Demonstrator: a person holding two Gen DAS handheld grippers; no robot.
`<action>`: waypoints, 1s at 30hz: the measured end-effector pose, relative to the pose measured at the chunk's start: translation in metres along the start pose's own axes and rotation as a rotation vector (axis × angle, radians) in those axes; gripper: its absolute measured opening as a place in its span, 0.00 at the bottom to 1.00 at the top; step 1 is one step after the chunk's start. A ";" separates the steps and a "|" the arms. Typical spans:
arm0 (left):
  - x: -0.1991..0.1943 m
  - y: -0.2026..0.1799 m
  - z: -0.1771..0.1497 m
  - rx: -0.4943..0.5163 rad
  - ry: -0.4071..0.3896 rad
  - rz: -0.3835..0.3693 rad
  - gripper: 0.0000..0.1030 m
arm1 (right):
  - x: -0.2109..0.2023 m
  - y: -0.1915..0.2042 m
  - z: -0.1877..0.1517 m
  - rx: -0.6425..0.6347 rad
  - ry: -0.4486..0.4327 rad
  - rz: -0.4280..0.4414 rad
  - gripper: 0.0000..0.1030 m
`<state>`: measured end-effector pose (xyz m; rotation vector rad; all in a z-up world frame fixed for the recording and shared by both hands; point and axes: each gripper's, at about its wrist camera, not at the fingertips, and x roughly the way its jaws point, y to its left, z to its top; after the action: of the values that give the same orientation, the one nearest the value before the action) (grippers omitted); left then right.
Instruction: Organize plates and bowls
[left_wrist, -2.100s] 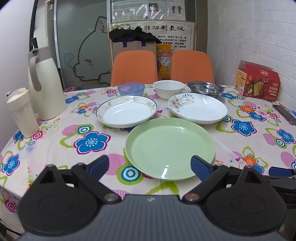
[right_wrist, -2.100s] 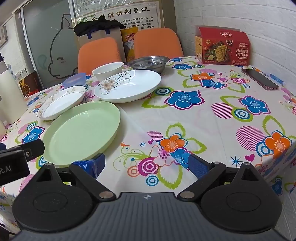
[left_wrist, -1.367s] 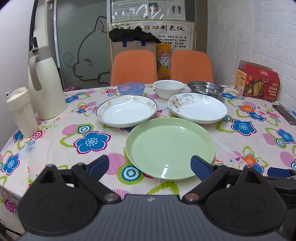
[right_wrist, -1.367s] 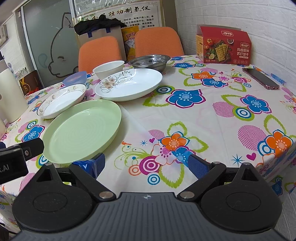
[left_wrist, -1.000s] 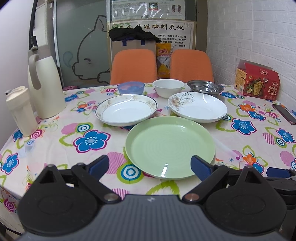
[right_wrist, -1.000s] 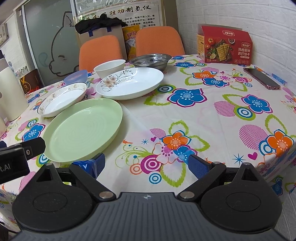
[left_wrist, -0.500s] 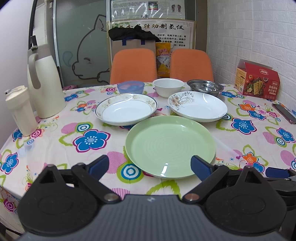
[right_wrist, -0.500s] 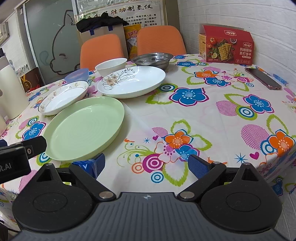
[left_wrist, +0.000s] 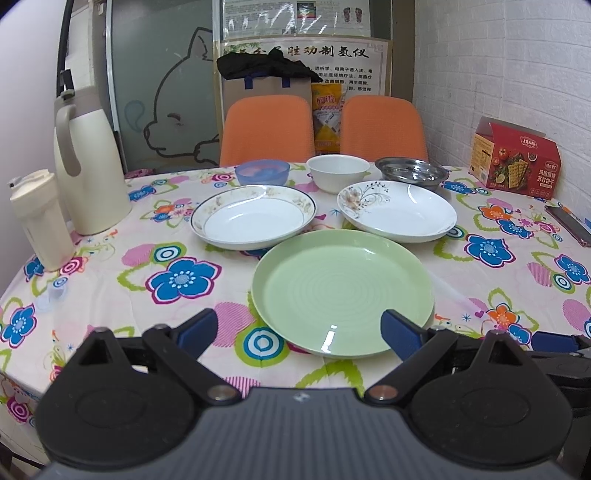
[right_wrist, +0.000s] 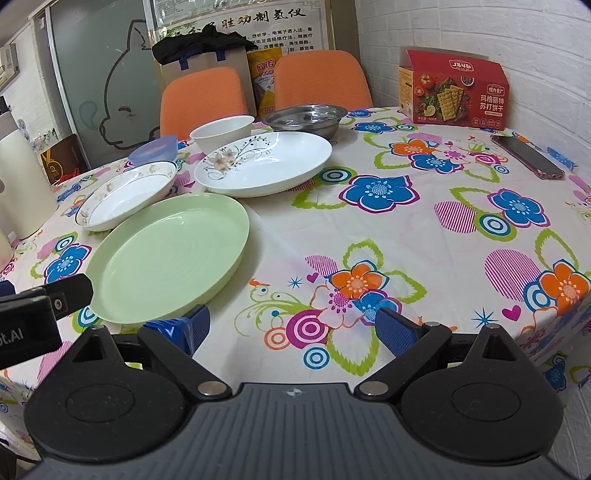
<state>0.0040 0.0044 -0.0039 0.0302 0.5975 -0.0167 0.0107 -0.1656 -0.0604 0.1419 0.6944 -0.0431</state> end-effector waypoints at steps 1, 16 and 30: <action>0.002 0.000 0.002 -0.003 0.003 -0.001 0.91 | 0.002 0.000 0.001 0.000 0.003 -0.003 0.81; 0.017 0.020 0.035 -0.019 0.014 0.015 0.91 | 0.010 -0.027 0.038 0.026 -0.046 -0.026 0.81; 0.107 0.143 0.086 -0.242 0.029 0.177 0.91 | 0.185 -0.200 0.172 0.137 -0.016 -0.407 0.81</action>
<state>0.1441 0.1439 0.0100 -0.1521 0.6211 0.2276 0.2445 -0.3873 -0.0713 0.1298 0.6957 -0.4820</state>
